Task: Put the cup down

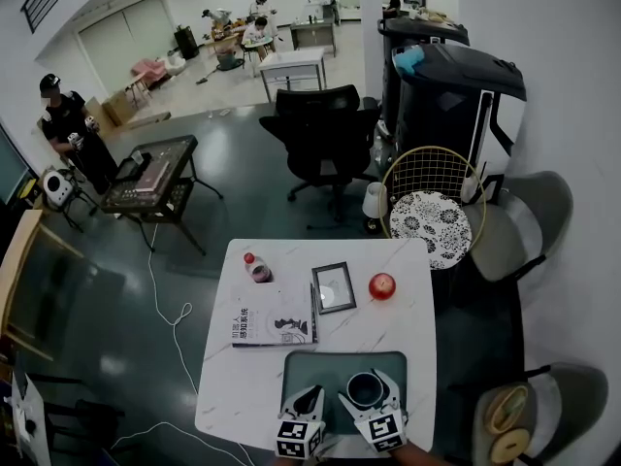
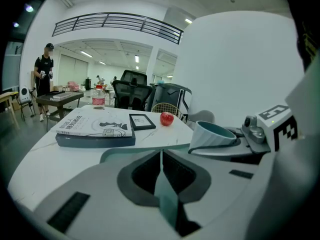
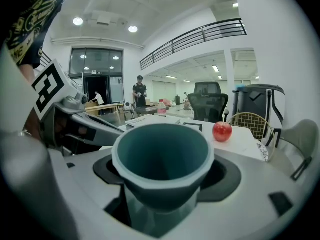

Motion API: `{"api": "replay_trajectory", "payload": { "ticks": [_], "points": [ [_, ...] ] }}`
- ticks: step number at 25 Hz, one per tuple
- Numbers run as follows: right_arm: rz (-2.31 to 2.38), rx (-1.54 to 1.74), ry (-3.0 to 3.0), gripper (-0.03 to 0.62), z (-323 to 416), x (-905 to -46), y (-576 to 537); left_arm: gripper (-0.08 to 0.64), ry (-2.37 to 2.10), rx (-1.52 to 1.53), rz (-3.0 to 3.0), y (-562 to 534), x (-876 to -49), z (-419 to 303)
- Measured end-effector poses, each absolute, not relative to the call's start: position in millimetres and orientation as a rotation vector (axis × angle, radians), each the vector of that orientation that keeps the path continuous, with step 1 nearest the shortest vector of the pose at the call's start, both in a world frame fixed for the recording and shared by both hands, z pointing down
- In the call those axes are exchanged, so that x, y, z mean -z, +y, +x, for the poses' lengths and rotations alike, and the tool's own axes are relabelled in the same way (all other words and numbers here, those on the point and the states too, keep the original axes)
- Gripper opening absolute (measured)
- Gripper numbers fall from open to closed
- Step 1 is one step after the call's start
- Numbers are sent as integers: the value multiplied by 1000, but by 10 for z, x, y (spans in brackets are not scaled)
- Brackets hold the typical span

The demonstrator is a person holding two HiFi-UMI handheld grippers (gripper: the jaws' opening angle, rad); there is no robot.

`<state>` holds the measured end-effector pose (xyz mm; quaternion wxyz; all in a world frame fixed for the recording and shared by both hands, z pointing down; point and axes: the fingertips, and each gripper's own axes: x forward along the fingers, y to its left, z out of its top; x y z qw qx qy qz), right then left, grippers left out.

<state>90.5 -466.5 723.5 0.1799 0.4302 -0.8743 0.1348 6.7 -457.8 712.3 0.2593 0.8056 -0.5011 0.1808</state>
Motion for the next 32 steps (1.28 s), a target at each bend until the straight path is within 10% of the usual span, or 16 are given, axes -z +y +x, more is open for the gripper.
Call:
{"api": "replay_trajectory", "payload": {
  "ticks": [32],
  "points": [
    [1220,-388,-2469,383,973,-7456,-4622,23,-1319,-507,2194,-4531,-7217,187]
  ]
}}
